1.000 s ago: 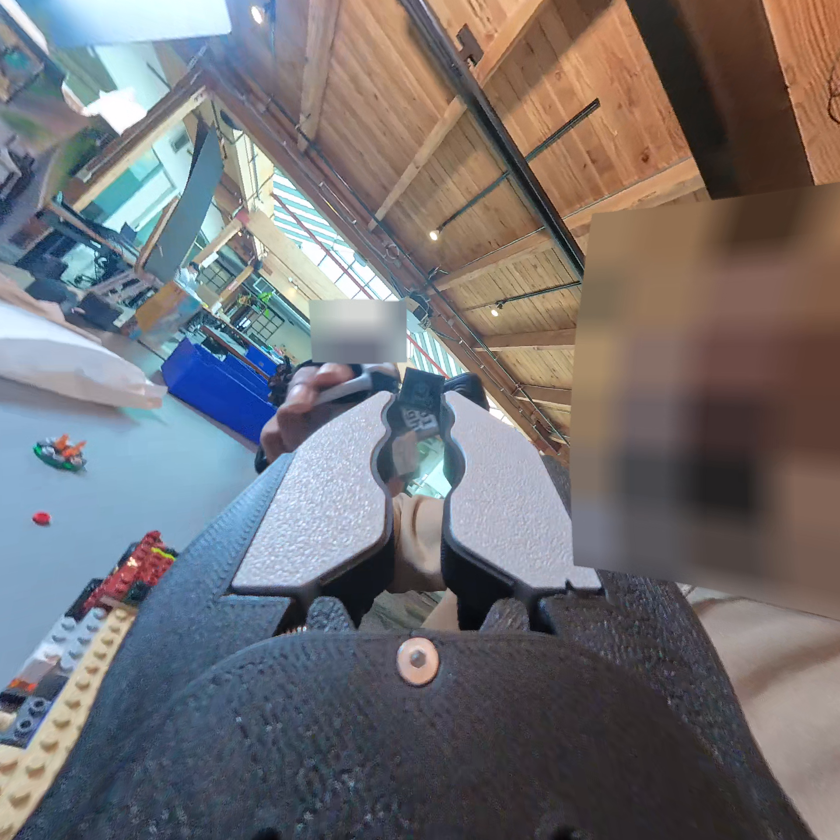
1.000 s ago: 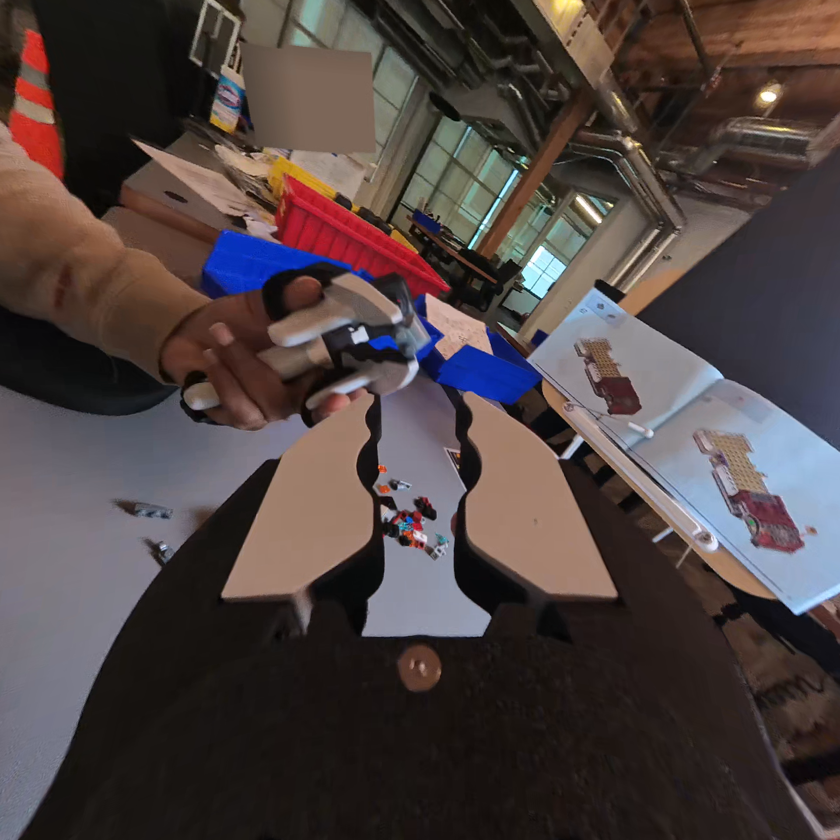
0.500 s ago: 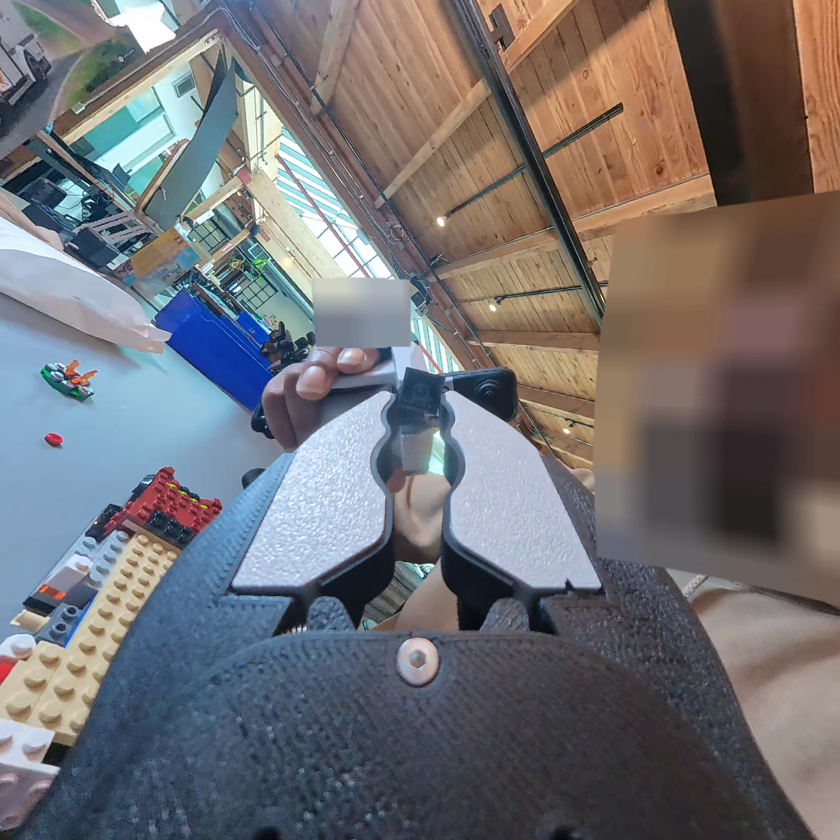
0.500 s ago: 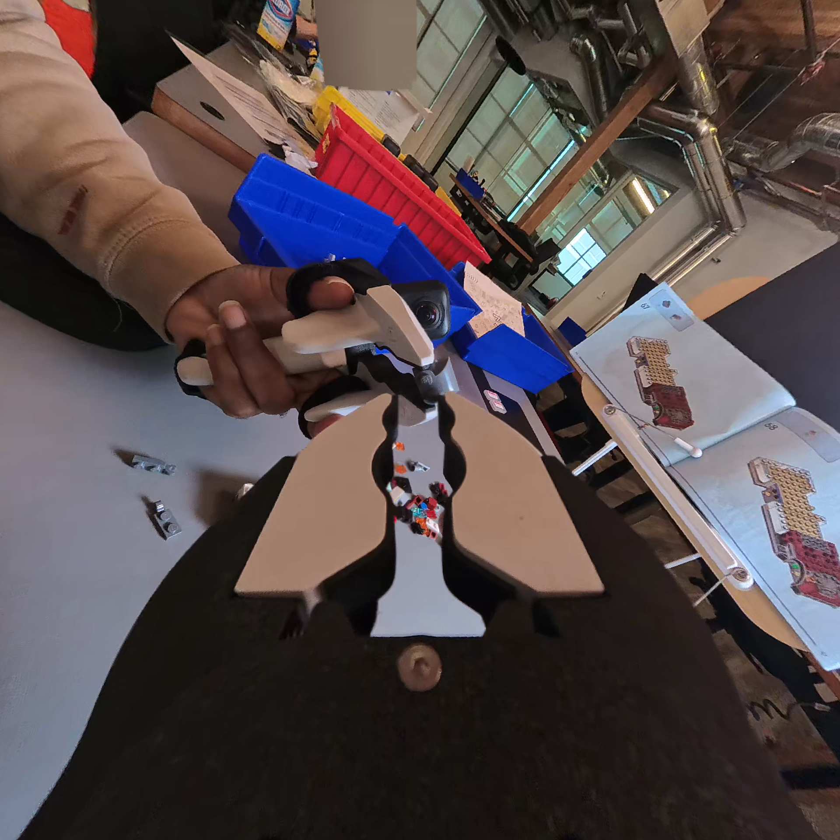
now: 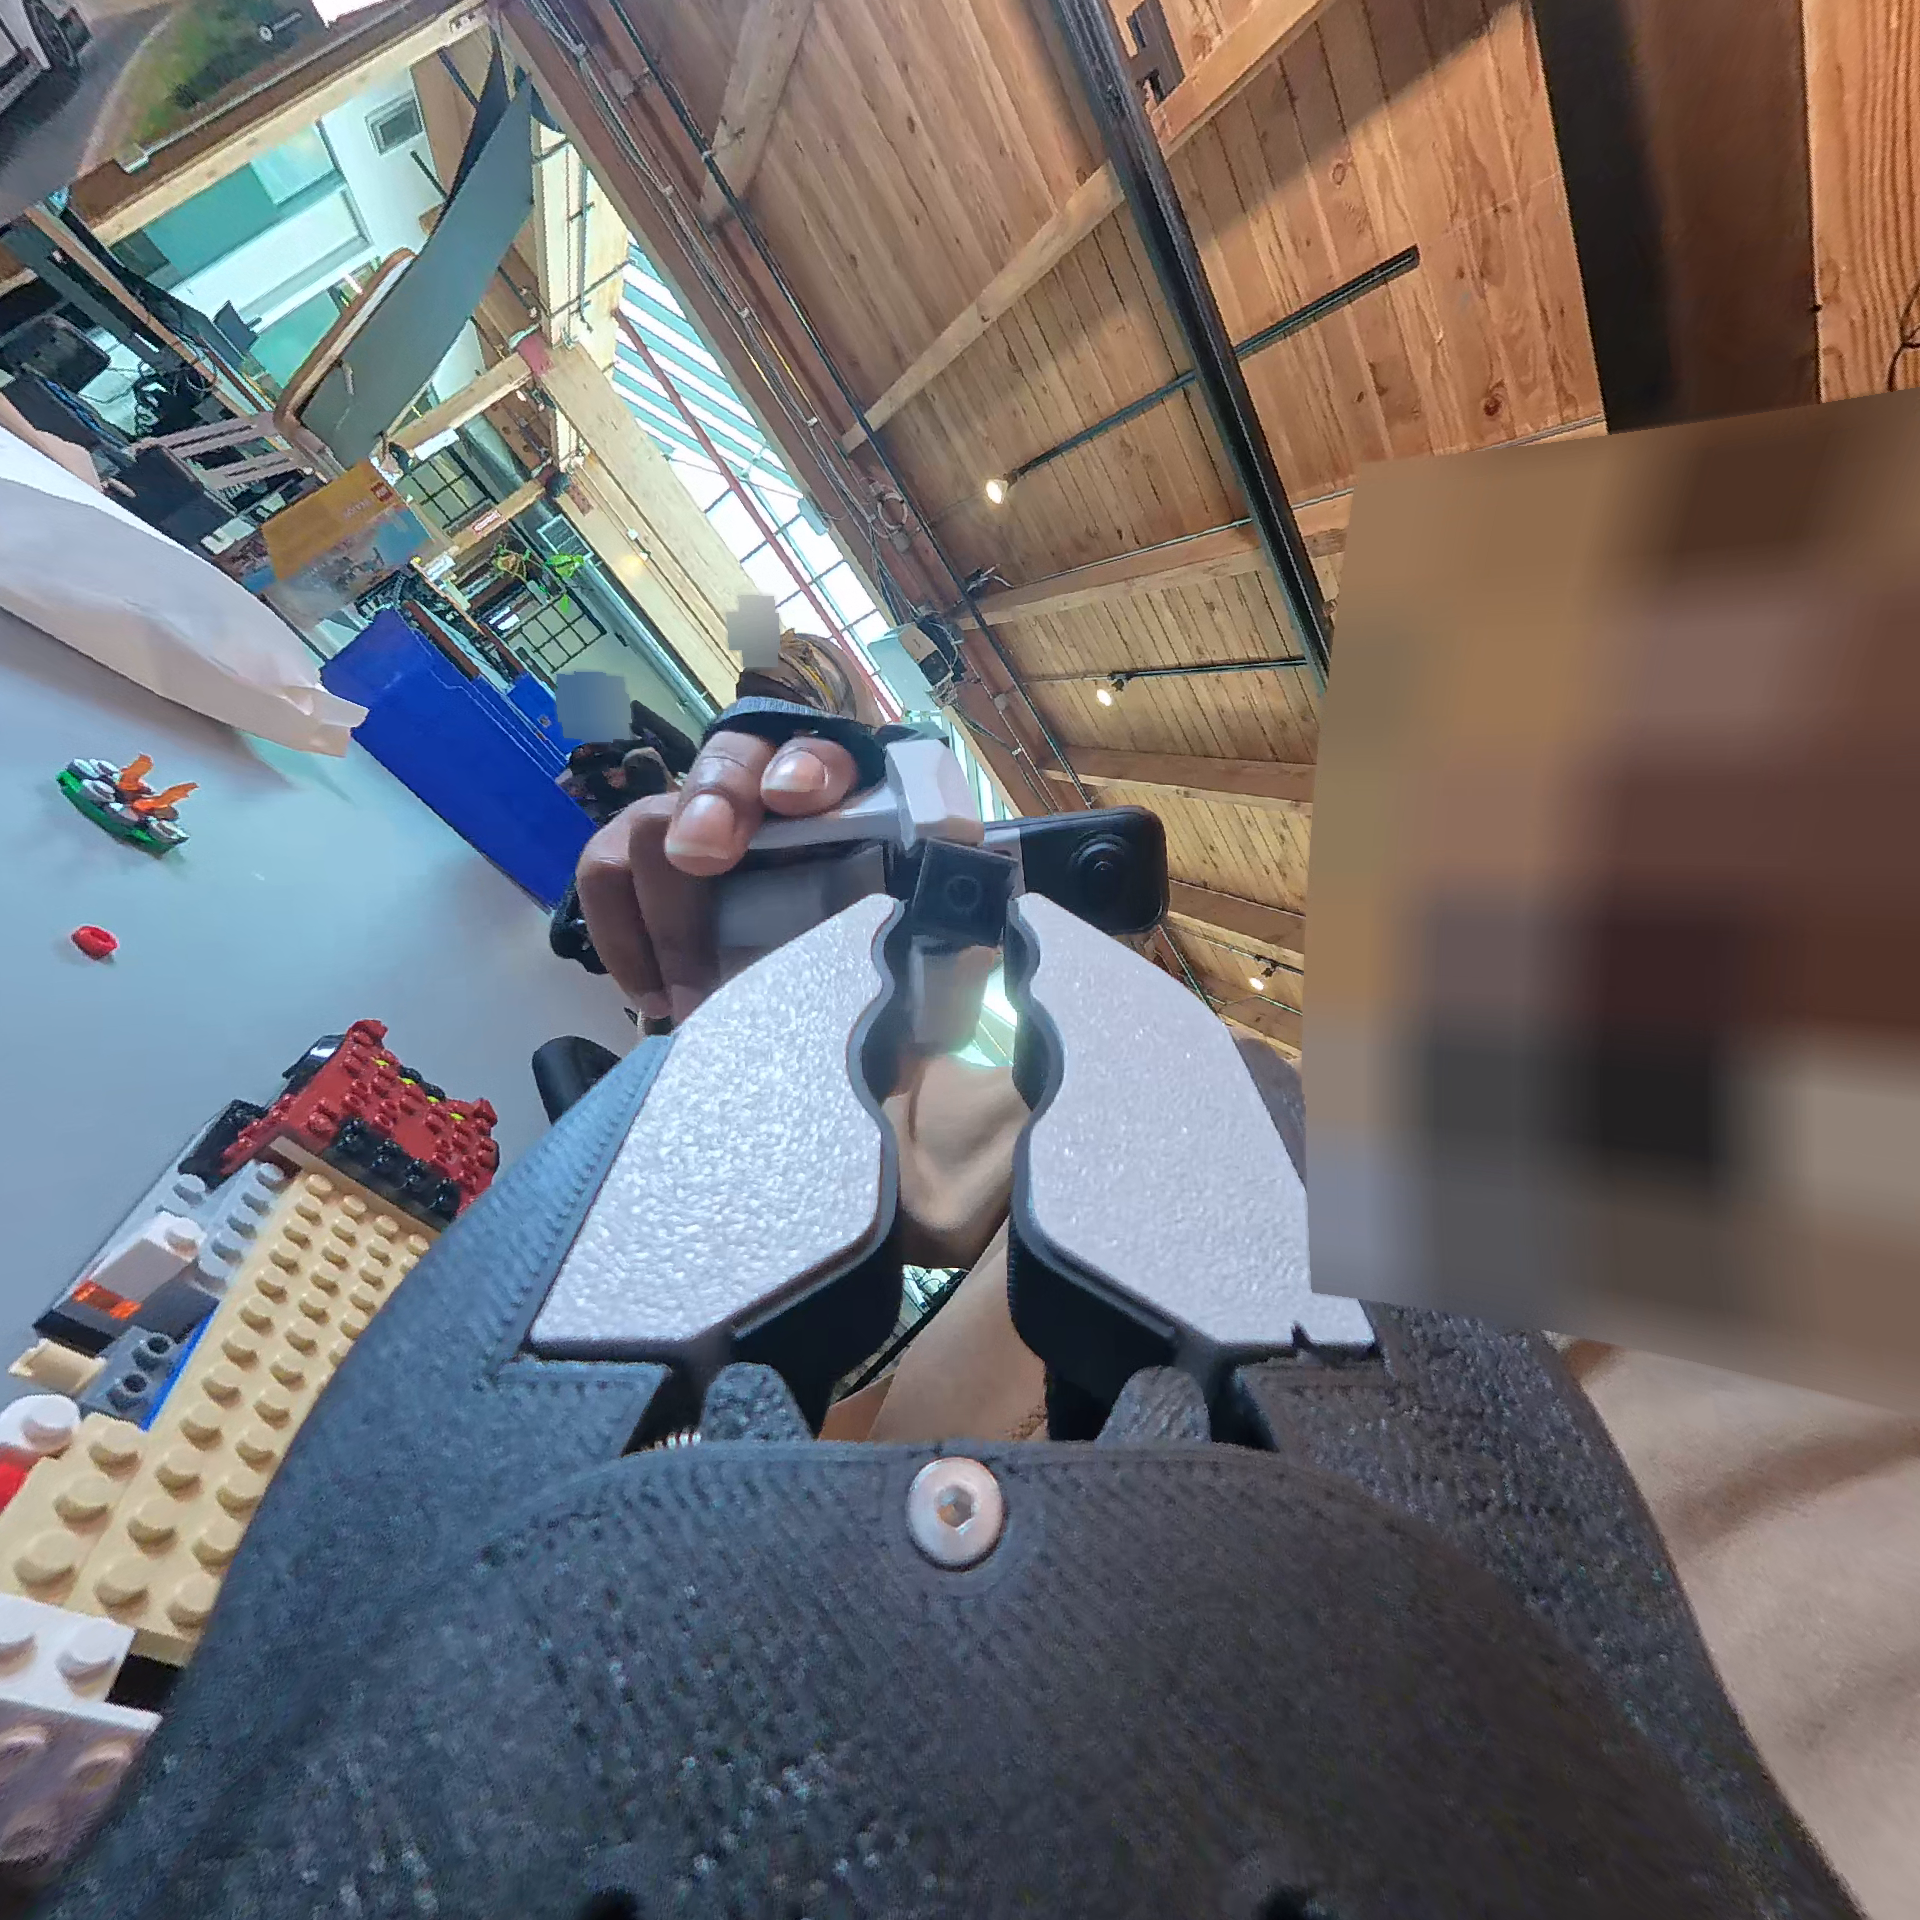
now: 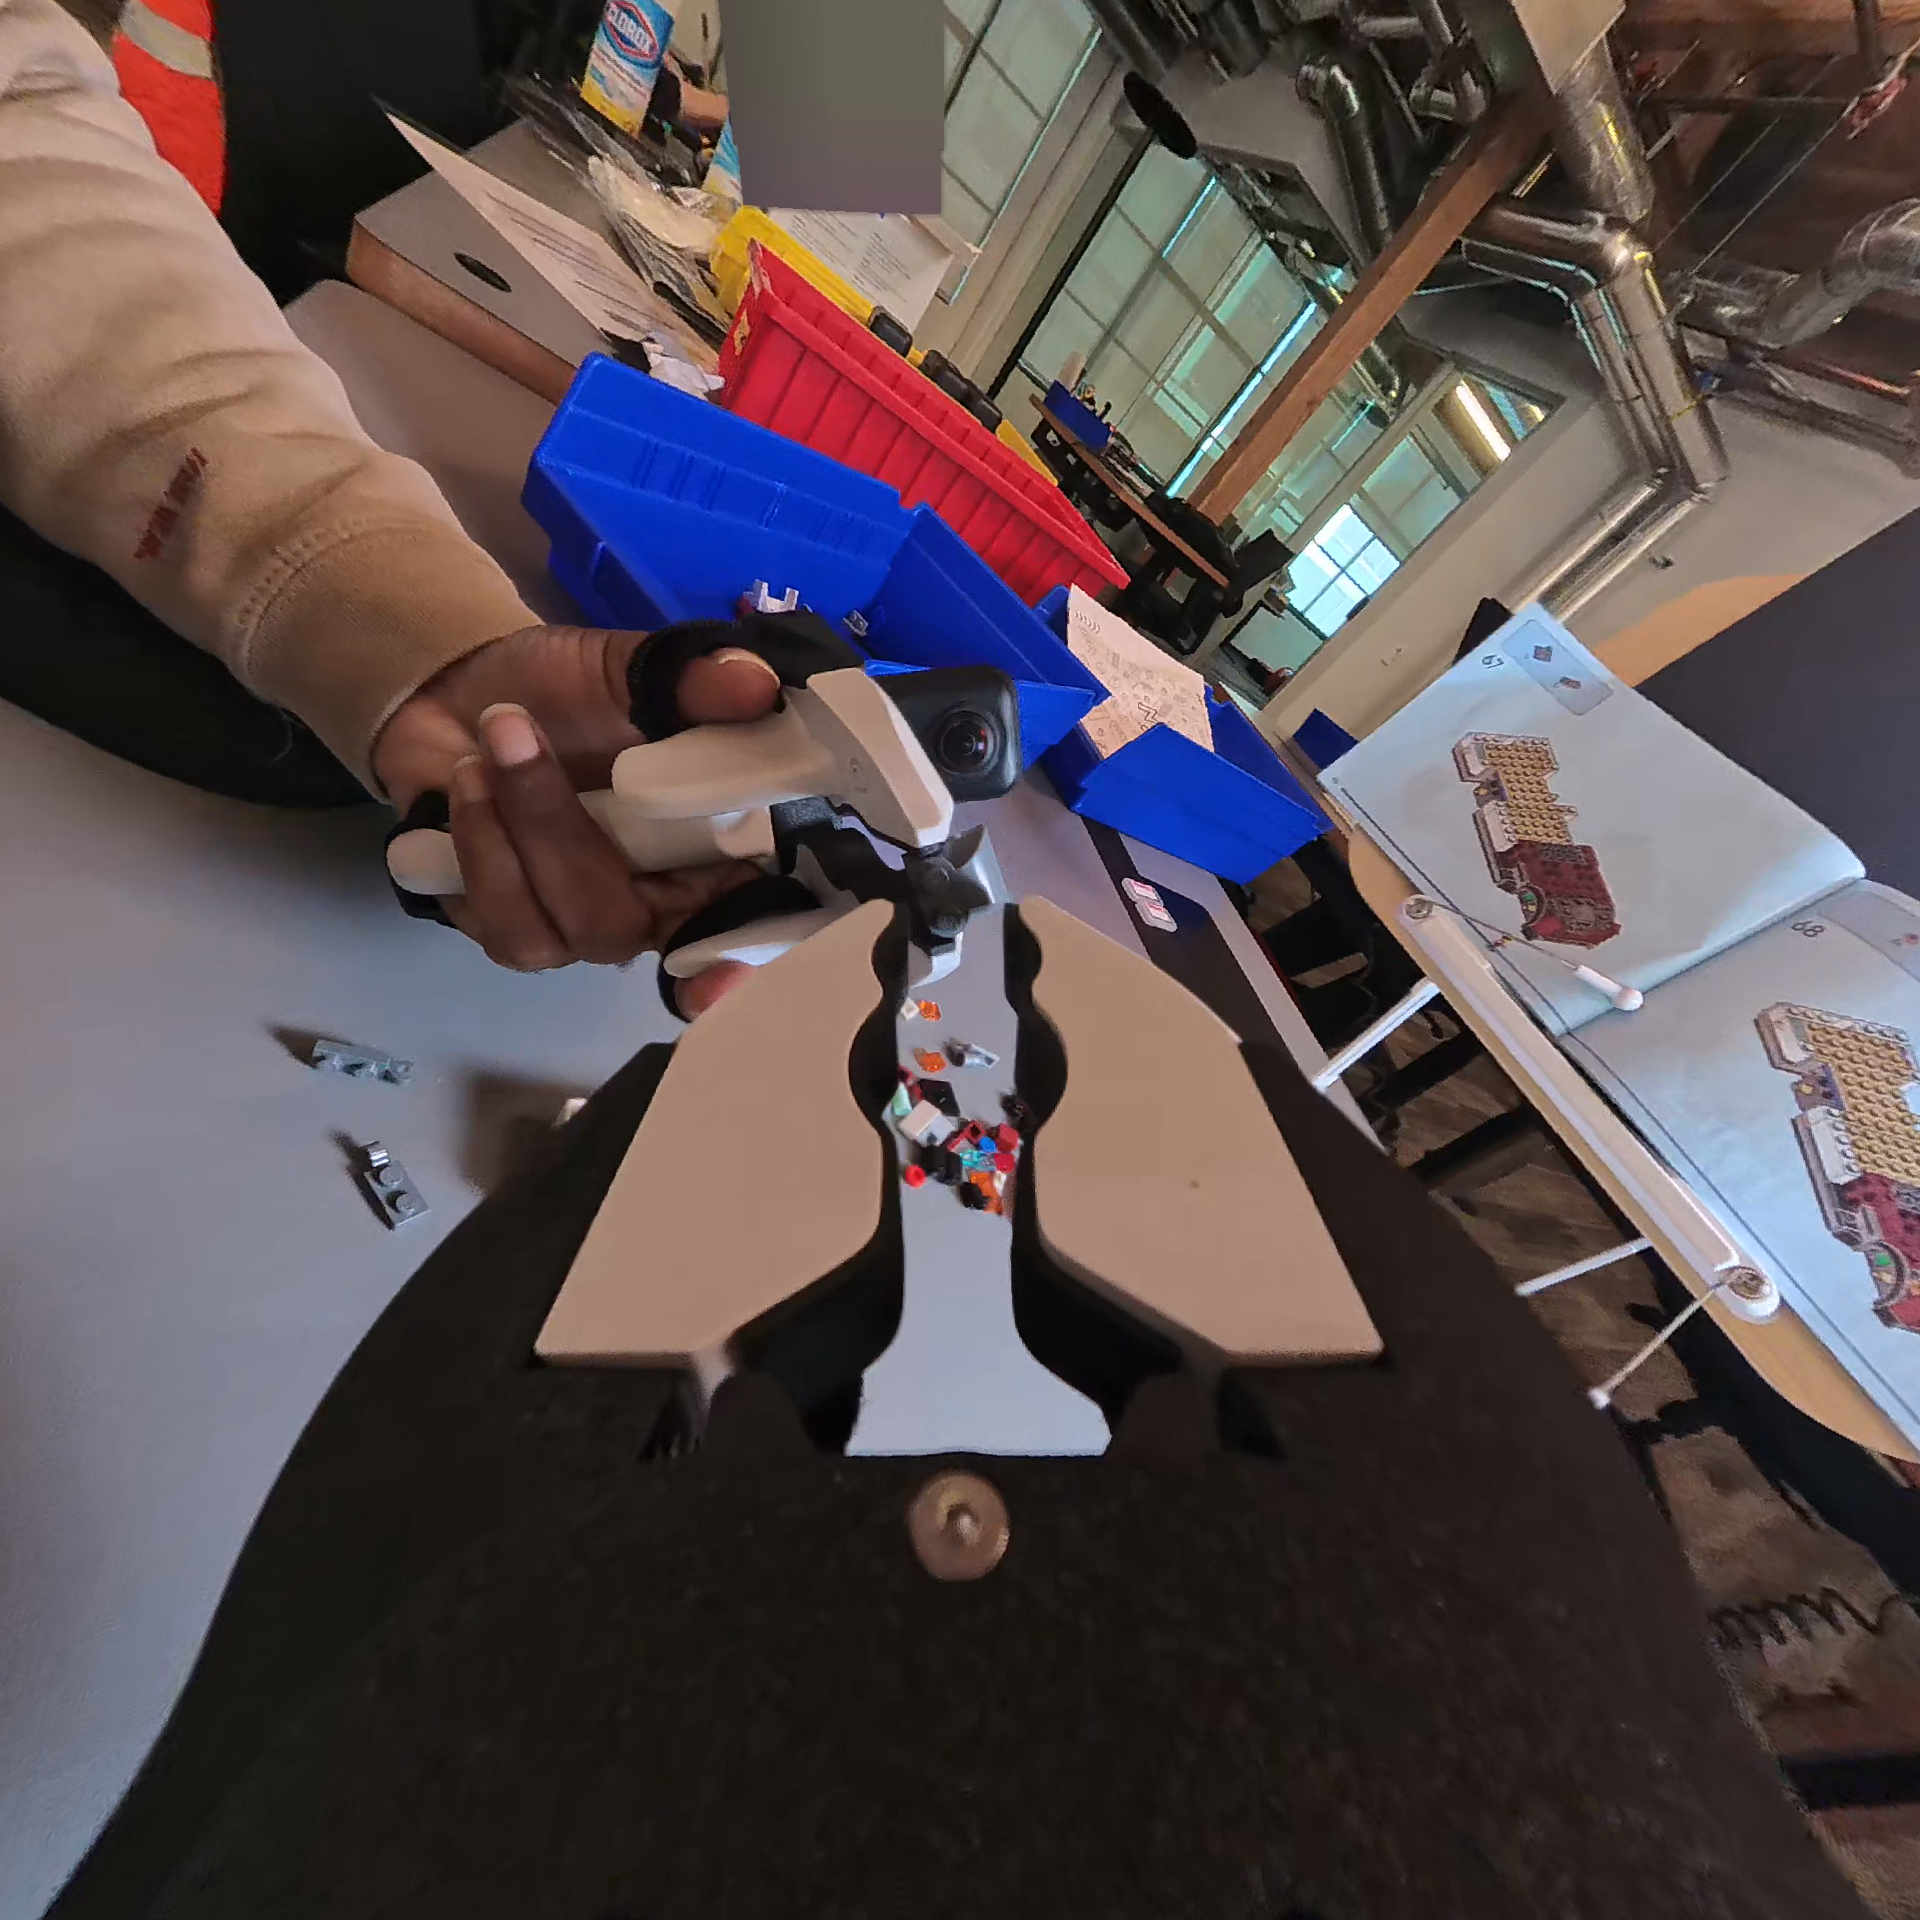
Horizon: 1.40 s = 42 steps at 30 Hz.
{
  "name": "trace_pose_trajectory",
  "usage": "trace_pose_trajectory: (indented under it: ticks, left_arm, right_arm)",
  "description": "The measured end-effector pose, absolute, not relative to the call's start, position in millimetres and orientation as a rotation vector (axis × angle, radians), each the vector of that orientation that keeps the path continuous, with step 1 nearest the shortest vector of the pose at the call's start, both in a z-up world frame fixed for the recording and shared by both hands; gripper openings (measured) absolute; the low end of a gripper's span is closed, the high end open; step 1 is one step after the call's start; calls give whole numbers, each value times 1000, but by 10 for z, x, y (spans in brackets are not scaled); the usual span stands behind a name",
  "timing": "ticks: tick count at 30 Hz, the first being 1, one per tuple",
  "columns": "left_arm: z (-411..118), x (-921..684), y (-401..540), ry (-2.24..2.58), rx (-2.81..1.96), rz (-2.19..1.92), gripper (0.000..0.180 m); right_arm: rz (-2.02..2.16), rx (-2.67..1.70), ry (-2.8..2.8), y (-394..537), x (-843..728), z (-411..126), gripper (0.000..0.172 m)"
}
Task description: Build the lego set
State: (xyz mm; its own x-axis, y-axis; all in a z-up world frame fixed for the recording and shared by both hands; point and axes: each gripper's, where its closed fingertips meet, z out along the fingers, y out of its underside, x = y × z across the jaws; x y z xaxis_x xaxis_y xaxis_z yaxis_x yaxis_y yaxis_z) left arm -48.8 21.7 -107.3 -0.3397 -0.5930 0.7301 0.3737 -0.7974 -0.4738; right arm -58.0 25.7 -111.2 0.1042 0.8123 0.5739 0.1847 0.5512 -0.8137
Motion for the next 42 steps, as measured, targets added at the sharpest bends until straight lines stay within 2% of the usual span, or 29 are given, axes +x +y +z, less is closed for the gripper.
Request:
trace_pose_trajectory:
  ticks: [11,15,20,25,29,36,40,42]
  left_arm:
    - [-1146,-412,170,401,-1376,-2063,16]
    - [-1220,-457,220,602,-1464,-1743,23]
    - [-1497,-715,465,817,-1642,-1221,23]
    - [-1997,-827,522,1072,-1819,-778,46]
    - [-2175,-721,380,1198,-1853,-754,55]
    - [-2250,-724,382,1209,-1870,-734,57]
    - [-2307,-714,346,1240,-1890,-731,61]
    - [-2333,-720,324,1260,-1900,-726,63]
  right_arm:
    - [604,-948,-1502,206,-564,-1150,17]
    - [648,-1071,-1783,72,-418,-1458,18]
    - [572,-1258,-2282,-255,-140,-2235,17]
    - [347,-1246,-2575,-413,-59,-2518,18]
    - [225,-1201,-2715,-453,-33,-2619,18]
    - [181,-1159,-2767,-447,-53,-2642,19]
    - [256,-1233,-2732,-451,-51,-2618,35]
    - [340,-1265,-2665,-456,-69,-2534,37]
